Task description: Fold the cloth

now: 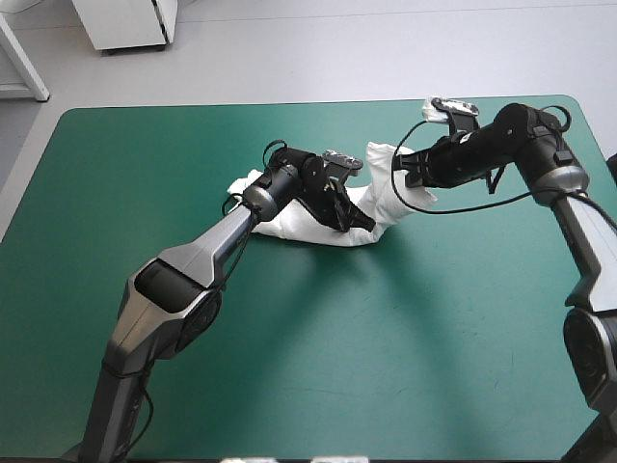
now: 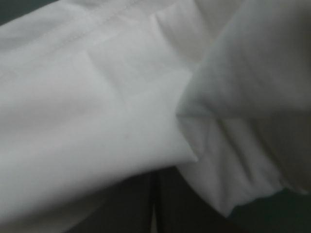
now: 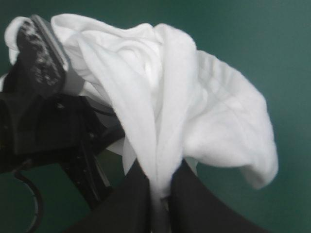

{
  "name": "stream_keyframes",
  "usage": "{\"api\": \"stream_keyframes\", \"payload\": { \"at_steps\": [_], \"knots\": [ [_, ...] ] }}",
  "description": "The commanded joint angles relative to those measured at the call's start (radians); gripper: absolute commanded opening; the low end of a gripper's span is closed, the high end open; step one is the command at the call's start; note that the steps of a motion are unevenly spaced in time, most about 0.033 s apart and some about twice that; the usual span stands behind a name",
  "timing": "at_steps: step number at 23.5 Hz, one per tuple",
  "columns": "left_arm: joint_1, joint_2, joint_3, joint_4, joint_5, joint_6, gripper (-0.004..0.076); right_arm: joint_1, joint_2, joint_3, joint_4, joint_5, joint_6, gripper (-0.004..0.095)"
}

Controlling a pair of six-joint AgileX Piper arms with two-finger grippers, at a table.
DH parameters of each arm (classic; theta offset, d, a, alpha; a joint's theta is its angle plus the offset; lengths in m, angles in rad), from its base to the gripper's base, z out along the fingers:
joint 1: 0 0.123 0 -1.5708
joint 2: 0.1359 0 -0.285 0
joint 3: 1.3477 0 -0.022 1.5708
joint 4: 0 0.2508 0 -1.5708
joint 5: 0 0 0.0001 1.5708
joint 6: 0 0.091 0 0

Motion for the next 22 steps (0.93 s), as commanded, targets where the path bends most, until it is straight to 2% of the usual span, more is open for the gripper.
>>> {"api": "stream_keyframes", "payload": {
  "at_steps": [1, 5, 8, 10, 14, 18, 22],
  "knots": [
    [-0.003, -0.048, -0.018, -0.015, 0.020, 0.001, -0.0010, 0.000, -0.060, -0.065, 0.071, -0.040, -0.004, -0.0017],
    [-0.003, -0.048, -0.018, -0.012, 0.010, 0.006, -0.0010, 0.000, -0.060, -0.074, 0.075, -0.040, -0.004, -0.0017],
    [0.000, -0.078, -0.032, 0.064, 0.044, -0.031, -0.0010, 0.000, -0.058, -0.074, 0.073, -0.040, -0.004, -0.0017],
    [0.012, -0.159, -0.032, 0.151, 0.067, -0.092, -0.0010, 0.000, -0.057, -0.074, 0.073, -0.040, -0.011, -0.0017],
    [0.038, -0.322, 0.005, 0.233, 0.100, -0.096, -0.0010, 0.001, -0.057, -0.074, 0.073, -0.038, -0.017, -0.0017],
    [0.067, -0.463, 0.144, 0.293, 0.110, -0.133, -0.0010, 0.001, -0.057, -0.074, 0.091, -0.038, -0.022, -0.0017],
    [0.080, -0.674, 0.432, 0.301, 0.087, -0.166, -0.0010, 0.023, -0.057, -0.074, 0.114, -0.053, -0.034, -0.0017]
  ]
}}
